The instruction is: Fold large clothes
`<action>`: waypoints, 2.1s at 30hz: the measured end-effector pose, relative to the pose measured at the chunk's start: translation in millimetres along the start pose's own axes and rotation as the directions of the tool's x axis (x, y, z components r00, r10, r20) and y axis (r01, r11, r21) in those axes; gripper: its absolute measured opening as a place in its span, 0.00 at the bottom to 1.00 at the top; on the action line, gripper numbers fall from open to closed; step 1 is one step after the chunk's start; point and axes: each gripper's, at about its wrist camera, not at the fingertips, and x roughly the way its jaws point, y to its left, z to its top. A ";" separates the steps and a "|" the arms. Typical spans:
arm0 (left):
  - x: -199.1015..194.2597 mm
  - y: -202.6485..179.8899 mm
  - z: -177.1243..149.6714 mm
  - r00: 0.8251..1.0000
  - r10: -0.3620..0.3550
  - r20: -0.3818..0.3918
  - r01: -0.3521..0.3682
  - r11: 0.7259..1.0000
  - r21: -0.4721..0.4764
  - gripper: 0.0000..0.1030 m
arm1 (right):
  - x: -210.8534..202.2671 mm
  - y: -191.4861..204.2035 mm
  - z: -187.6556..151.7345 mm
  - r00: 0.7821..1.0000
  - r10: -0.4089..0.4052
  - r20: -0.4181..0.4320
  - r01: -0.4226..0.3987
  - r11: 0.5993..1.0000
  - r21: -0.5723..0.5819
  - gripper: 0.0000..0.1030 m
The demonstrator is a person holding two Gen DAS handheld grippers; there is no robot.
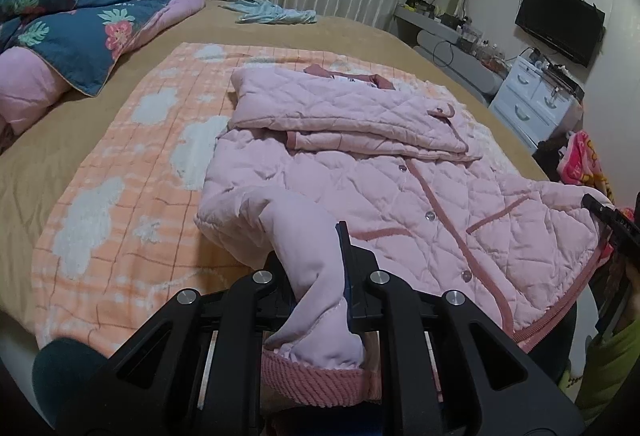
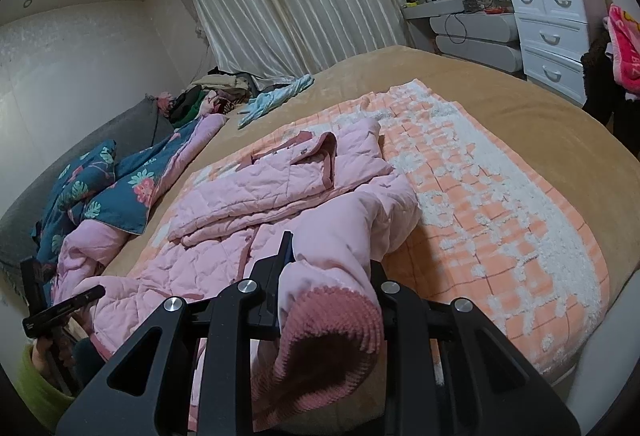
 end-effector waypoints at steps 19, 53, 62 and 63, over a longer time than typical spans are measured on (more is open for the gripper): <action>4.3 -8.8 44.5 0.999 -0.012 0.040 0.011 1.000 0.017 0.08 | 13.2 16.9 36.4 1.000 0.012 0.009 -0.012 0.999 -0.039 0.22; 41.8 0.0 122.3 0.996 0.043 0.076 -0.044 0.999 0.019 0.08 | 70.2 22.1 119.2 1.000 -0.019 0.013 0.019 0.999 -0.049 0.22; 64.5 12.0 141.0 0.993 0.096 0.070 -0.096 0.995 0.007 0.08 | 100.5 11.9 140.0 0.999 -0.040 0.002 0.040 0.999 -0.014 0.22; 66.4 12.6 143.4 0.992 0.101 0.071 -0.102 0.995 0.009 0.08 | 103.4 10.4 141.7 0.999 -0.041 0.001 0.041 0.999 -0.010 0.22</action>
